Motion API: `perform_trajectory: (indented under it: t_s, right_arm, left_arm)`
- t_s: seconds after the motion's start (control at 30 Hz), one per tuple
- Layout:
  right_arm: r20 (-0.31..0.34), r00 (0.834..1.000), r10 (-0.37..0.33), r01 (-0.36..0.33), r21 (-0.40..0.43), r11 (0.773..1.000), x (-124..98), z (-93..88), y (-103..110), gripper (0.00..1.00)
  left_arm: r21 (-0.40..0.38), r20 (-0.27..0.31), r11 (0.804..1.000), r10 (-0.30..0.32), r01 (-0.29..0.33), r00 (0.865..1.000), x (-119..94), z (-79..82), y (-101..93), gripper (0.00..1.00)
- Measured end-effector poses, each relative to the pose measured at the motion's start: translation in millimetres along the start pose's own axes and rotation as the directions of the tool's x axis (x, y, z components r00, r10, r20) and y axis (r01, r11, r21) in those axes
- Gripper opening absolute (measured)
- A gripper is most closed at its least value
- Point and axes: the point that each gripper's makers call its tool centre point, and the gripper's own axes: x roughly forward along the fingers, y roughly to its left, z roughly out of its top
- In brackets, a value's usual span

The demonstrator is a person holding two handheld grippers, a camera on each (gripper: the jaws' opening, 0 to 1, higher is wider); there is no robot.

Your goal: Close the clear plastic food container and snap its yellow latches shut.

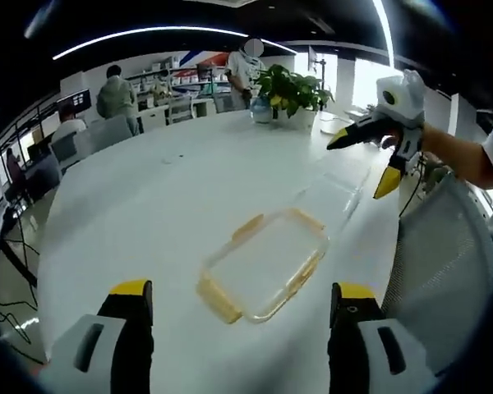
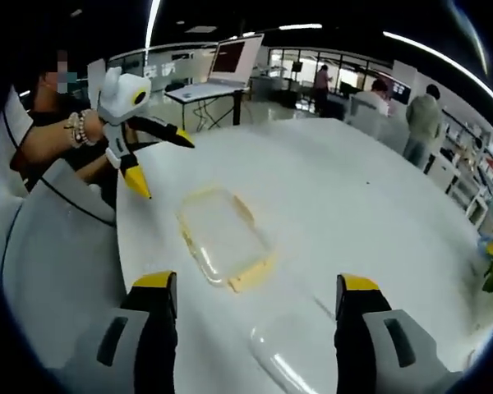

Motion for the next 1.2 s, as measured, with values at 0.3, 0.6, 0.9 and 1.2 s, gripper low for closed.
perform_trajectory:
  t_s: [0.3, 0.6, 0.9, 1.2]
  right_arm:
    - [-0.073, 0.994, 0.078, -0.082, -0.057, 0.995, 21.7, -4.8, 2.0, 0.76]
    - [-0.116, 0.977, 0.179, -0.19, -0.088, 0.978, 34.0, -6.5, 7.0, 0.73]
    - [-0.195, 0.952, 0.235, -0.271, -0.185, 0.945, 45.9, -11.7, 12.9, 0.63]
    - [-0.254, 0.935, 0.246, -0.304, -0.222, 0.926, 55.6, -18.9, 11.9, 0.61]
  left_arm:
    - [0.068, -0.11, 0.996, -0.045, 0.053, 0.993, 16.4, -18.0, 8.7, 0.82]
    - [0.146, -0.161, 0.968, -0.181, 0.205, 0.97, 22.8, -20.2, 2.9, 0.75]
    - [0.277, -0.286, 0.917, -0.207, 0.287, 0.936, 36.2, -30.5, 7.7, 0.7]
    - [0.342, -0.357, 0.867, -0.237, 0.363, 0.903, 46.6, -34.3, 10.8, 0.58]
